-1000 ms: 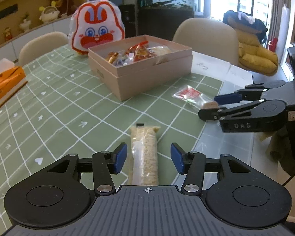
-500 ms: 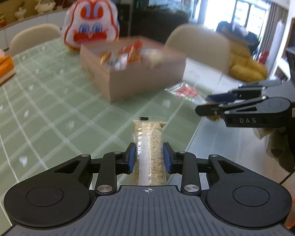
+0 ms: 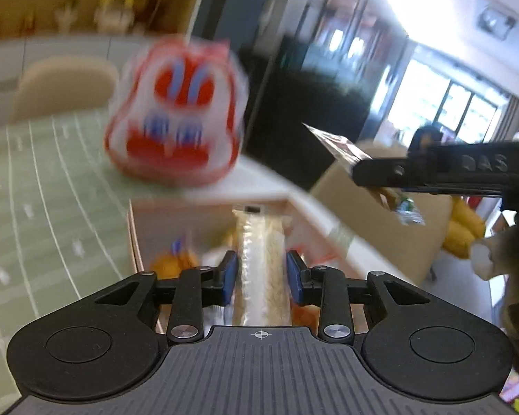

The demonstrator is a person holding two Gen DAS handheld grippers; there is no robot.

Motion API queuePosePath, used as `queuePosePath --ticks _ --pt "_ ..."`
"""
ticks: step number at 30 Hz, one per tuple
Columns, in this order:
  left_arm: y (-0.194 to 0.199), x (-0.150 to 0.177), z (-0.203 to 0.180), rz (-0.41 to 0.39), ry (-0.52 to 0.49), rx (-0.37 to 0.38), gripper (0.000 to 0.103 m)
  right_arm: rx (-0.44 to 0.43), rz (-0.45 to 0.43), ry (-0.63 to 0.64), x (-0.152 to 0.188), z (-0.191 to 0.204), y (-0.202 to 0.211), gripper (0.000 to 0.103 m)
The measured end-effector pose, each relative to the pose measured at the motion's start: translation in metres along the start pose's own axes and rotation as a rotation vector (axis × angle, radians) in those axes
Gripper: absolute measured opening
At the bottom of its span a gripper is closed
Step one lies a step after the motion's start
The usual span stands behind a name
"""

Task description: Organize snacks

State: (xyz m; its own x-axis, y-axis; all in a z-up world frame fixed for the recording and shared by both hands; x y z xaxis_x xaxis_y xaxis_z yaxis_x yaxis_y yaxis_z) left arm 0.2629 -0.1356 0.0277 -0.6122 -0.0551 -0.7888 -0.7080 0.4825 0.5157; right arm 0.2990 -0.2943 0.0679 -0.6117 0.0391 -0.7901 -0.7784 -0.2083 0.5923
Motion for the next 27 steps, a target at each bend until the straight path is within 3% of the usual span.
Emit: queuePosePath --ticks 2,5,9,11,16,18,21,27 --pt "-0.005 0.009 0.009 0.004 0.003 -0.015 0.036 -0.009 0.073 -0.037 0.016 -0.001 -0.028 0.042" --pt "0.011 0.009 0.015 -0.059 -0.003 -0.015 0.036 -0.006 0.129 -0.071 0.037 -0.003 -0.054 0.042" --pt "0.053 0.010 0.017 -0.140 -0.025 -0.047 0.036 0.028 0.055 -0.041 0.052 0.004 -0.030 0.052" --pt "0.074 0.025 0.014 -0.126 -0.051 -0.052 0.036 0.046 -0.012 -0.009 0.062 0.010 0.000 0.064" --pt "0.110 0.081 0.011 -0.030 -0.063 -0.076 0.036 0.046 -0.099 0.032 0.101 0.039 0.060 0.080" --pt "0.121 0.107 0.012 0.012 -0.096 -0.108 0.036 0.050 -0.086 0.010 0.125 0.048 0.072 0.086" --pt "0.135 0.131 0.022 0.046 -0.102 -0.152 0.036 0.074 -0.025 -0.022 0.162 0.060 0.075 0.086" --pt "0.143 0.153 0.044 0.043 -0.100 -0.191 0.036 0.126 0.080 -0.046 0.214 0.084 0.052 0.086"
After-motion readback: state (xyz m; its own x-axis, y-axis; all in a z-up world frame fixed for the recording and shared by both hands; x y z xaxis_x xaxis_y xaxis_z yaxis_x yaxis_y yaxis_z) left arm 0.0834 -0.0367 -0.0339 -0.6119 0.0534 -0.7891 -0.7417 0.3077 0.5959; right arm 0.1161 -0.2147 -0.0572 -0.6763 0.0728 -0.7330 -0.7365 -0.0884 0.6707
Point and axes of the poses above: each gripper's, at about its wrist camera, not at the fingertips, and y roughly against the way its jaws point, z to its left, x to its underside, the point moved 7 cm from there along -y, roughly the way its jaws point, and after that the axes turned 6 degrees about x, right-handed, at the moved point
